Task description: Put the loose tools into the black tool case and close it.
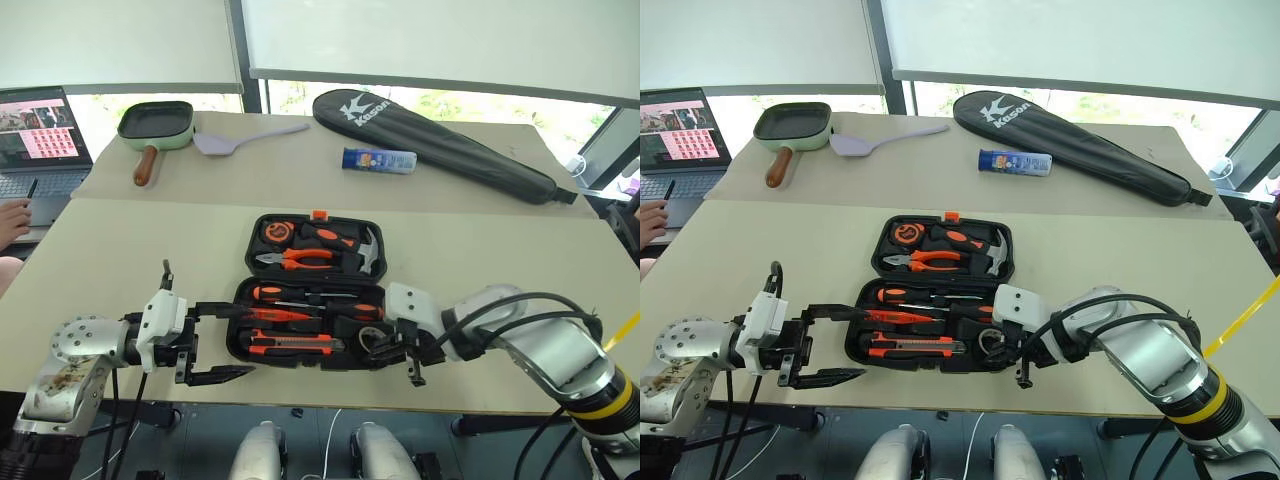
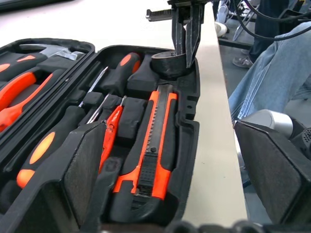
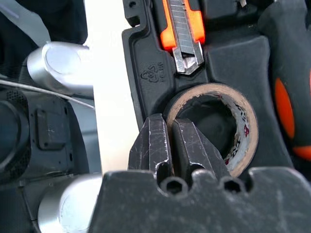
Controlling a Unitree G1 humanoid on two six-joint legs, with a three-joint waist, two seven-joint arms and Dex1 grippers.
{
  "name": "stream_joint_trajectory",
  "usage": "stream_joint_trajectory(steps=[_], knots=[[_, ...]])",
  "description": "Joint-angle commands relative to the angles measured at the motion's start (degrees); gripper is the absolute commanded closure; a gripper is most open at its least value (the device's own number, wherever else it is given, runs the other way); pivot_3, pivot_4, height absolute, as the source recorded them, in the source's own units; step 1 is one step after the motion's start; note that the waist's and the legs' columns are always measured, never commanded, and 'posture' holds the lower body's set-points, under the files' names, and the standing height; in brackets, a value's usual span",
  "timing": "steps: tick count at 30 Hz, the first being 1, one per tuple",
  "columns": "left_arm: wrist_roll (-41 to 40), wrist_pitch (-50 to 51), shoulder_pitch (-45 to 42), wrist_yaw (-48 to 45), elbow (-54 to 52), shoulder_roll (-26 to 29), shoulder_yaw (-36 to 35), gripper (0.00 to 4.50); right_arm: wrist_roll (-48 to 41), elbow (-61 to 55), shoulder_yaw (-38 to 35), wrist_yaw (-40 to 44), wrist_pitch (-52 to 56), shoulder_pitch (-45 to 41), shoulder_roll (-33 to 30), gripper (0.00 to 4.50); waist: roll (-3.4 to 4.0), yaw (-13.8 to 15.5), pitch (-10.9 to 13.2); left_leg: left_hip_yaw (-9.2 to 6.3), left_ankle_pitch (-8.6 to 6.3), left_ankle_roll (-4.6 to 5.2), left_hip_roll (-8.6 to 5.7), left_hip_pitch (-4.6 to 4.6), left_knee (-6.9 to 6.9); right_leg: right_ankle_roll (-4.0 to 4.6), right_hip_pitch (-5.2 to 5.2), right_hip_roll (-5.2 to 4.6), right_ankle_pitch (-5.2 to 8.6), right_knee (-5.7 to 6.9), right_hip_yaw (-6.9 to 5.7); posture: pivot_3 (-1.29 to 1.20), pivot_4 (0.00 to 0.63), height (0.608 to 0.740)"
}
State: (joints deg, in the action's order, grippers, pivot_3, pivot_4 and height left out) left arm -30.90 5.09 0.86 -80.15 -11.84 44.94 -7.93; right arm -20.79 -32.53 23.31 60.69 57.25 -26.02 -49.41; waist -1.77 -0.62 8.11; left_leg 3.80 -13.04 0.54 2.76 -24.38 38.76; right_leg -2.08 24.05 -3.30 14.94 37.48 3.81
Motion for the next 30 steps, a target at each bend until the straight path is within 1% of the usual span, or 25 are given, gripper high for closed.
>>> stream_joint_trajectory(steps=[1, 2, 4, 5, 7, 9, 10, 11, 14, 16, 17, 18, 19, 20, 21, 23, 26, 28, 30], knots=[[-1.24, -1.11, 1.03, 0.53, -2.61, 0.52, -2.15, 0.00, 1.31, 0.04, 0.96, -0.92, -0.49, -1.30, -0.69, 4.48, -0.01, 0.03, 0.00, 0.00, 0.00, 0.00, 0.00, 0.00, 0.01, 0.00, 0.00, 0.00, 0.00, 0.01, 0.00, 0.00, 0.150, 0.740], [-1.25, -1.17, 1.26, 0.58, -2.69, 0.53, -2.25, 0.00, 1.32, -0.02, 1.23, -0.91, -0.50, -1.48, -0.86, 4.48, -0.01, 0.03, 0.00, -0.01, 0.00, 0.00, 0.00, 0.00, 0.03, 0.00, 0.00, 0.00, 0.00, 0.02, 0.00, 0.00, 0.150, 0.740], [-1.15, -1.29, 1.67, 0.73, -2.84, 0.58, -2.39, 0.00, 1.30, -0.58, 1.86, -0.26, -0.91, -1.67, -1.81, 3.72, -0.01, 0.04, 0.00, -0.03, 0.00, 0.00, 0.00, 0.00, 0.03, 0.00, 0.00, -0.01, 0.00, 0.03, 0.00, 0.00, 0.150, 0.740], [-0.30, -1.57, 1.52, 0.90, -2.46, 0.86, -2.21, 0.00, -1.19, -2.11, 1.05, 2.37, -1.30, -1.77, -2.49, 3.48, -0.01, 0.05, 0.00, -0.03, 0.00, 0.00, 0.00, 0.00, 0.03, 0.00, 0.01, 0.00, 0.00, 0.03, 0.00, 0.00, 0.150, 0.740], [0.55, -1.02, 1.03, 1.82, -1.83, 1.19, -2.07, 0.00, -3.73, -3.70, -0.20, 4.71, -2.13, -2.22, -2.98, 2.84, -0.02, 0.08, 0.01, -0.04, 0.00, 0.00, 0.00, 0.00, 0.03, 0.00, 0.01, -0.01, 0.01, 0.04, 0.00, 0.00, 0.150, 0.740], [-0.06, 0.72, -0.14, 3.45, -1.24, 1.13, -2.45, 0.00, -2.69, -1.92, -1.23, 4.55, -5.00, -2.79, -2.90, 2.09, -0.04, 0.00, 0.01, -0.08, 0.00, 0.01, 0.02, 0.01, 0.01, 0.01, 0.00, 0.02, 0.02, 0.03, -0.01, 0.00, 0.150, 0.740], [-0.39, 1.42, -0.61, 4.06, -0.93, 1.15, -2.67, 0.00, -2.04, -0.73, -1.86, 4.63, -6.83, -2.83, -3.07, 1.82, -0.04, -0.06, 0.02, -0.10, 0.00, 0.00, 0.04, 0.01, 0.01, 0.02, 0.01, 0.04, 0.02, 0.03, -0.01, 0.00, 0.150, 0.740], [-0.58, 1.78, -1.06, 4.75, -0.41, 1.08, -3.03, 0.00, -1.96, 0.64, -2.88, 4.93, -8.13, -2.81, -3.37, 1.45, -0.05, -0.06, 0.02, -0.09, 0.00, 0.01, 0.03, 0.00, 0.01, 0.02, 0.03, 0.04, 0.02, 0.07, -0.01, 0.00, 0.150, 0.740], [-1.85, 4.25, -1.97, 7.15, 0.90, 0.82, -4.48, 0.00, -3.62, 3.25, -6.58, 7.36, -11.48, -2.03, -4.96, 1.45, -0.05, -0.08, 0.02, -0.07, 0.00, 0.00, 0.02, 0.02, 0.04, 0.02, 0.02, 0.04, 0.02, 0.11, 0.01, 0.00, 0.150, 0.740], [-3.54, 8.52, -2.83, 10.74, 3.52, 0.73, -6.88, 0.00, -6.36, 5.96, -11.91, 9.64, -15.19, 0.14, -5.36, 1.45, -0.08, 0.02, 0.04, -0.08, 0.00, 0.01, 0.03, 0.02, 0.04, 0.02, 0.02, 0.04, 0.02, 0.11, 0.01, 0.00, 0.150, 0.740], [-3.57, 9.97, -3.10, 12.53, 5.24, 0.69, -8.03, 0.53, -7.53, 7.93, -14.97, 9.78, -17.70, 1.31, -4.23, 1.71, -0.10, 0.05, 0.05, -0.10, 0.00, 0.01, 0.02, 0.01, 0.04, 0.01, 0.02, 0.05, 0.02, 0.11, 0.00, 0.00, 0.150, 0.740], [-3.43, 10.79, -3.25, 13.60, 6.32, 0.67, -8.72, 0.71, -8.19, 9.25, -16.90, 9.75, -19.43, 2.08, -3.33, 1.97, -0.16, 0.02, 0.05, -0.11, 0.00, 0.01, 0.03, 0.02, 0.03, 0.01, 0.00, 0.06, 0.02, 0.10, -0.01, 0.00, 0.150, 0.740], [-1.69, 9.78, -3.62, 15.70, 8.66, 0.27, -9.42, 1.10, -6.86, 12.42, -18.87, 8.17, -23.28, 3.23, -1.88, 2.12, -0.18, -0.02, 0.06, -0.12, 0.00, 0.01, 0.04, 0.03, 0.03, 0.01, -0.02, 0.07, 0.02, 0.10, -0.02, 0.00, 0.150, 0.740], [-0.40, 9.61, -4.06, 17.89, 10.78, -0.15, -9.93, 1.36, -4.58, 15.96, -20.35, 6.80, -29.36, 4.40, -0.14, 2.36, -0.19, -0.06, 0.05, -0.12, 0.00, 0.01, 0.04, 0.04, 0.04, 0.01, -0.02, 0.07, 0.02, 0.11, -0.02, 0.00, 0.150, 0.740], [0.41, 9.65, -4.54, 19.64, 12.27, -0.61, -10.13, 1.87, -2.32, 19.00, -21.15, 5.61, -34.62, 5.32, 1.15, 2.85, -0.24, -0.11, 0.03, -0.12, 0.00, 0.01, 0.03, 0.09, 0.02, 0.01, -0.05, 0.06, 0.02, 0.11, -0.01, 0.00, 0.150, 0.740], [2.58, 8.83, -6.26, 22.96, 14.64, -1.96, -9.36, 2.53, 2.21, 23.56, -21.11, 1.81, -40.66, 6.14, 3.37, 3.48, -0.25, -0.09, 0.04, -0.05, 0.00, 0.00, 0.02, 0.09, 0.03, 0.01, -0.06, 0.07, 0.02, 0.12, -0.01, 0.00, 0.150, 0.740], [4.93, 8.45, -8.77, 27.40, 15.53, -4.55, -7.75, 3.67, 6.95, 28.23, -19.44, -4.05, -42.56, 5.69, 6.79, 4.50, -0.26, -0.05, 0.04, 0.11, 0.00, 0.00, 0.00, 0.08, 0.03, 0.01, -0.04, 0.06, 0.02, 0.16, 0.00, 0.00, 0.150, 0.740], [6.52, 9.05, -10.03, 30.33, 14.88, -6.84, -6.14, 4.41, 11.35, 30.33, -17.10, -6.36, -44.99, 5.94, 8.05, 4.50, -0.26, 0.12, 0.04, 0.18, 0.01, -0.02, -0.02, 0.04, 0.05, 0.02, -0.02, 0.05, 0.01, 0.19, 0.00, 0.00, 0.150, 0.740], [8.26, 9.67, -11.47, 31.79, 14.89, -8.66, -3.37, 4.48, 14.29, 31.42, -15.17, -8.96, -46.56, 5.94, 10.12, 4.50, -0.26, 0.10, 0.04, 0.21, 0.01, -0.02, -0.03, 0.01, 0.06, 0.01, 0.01, 0.04, 0.01, 0.19, 0.01, 0.00, 0.150, 0.740]])
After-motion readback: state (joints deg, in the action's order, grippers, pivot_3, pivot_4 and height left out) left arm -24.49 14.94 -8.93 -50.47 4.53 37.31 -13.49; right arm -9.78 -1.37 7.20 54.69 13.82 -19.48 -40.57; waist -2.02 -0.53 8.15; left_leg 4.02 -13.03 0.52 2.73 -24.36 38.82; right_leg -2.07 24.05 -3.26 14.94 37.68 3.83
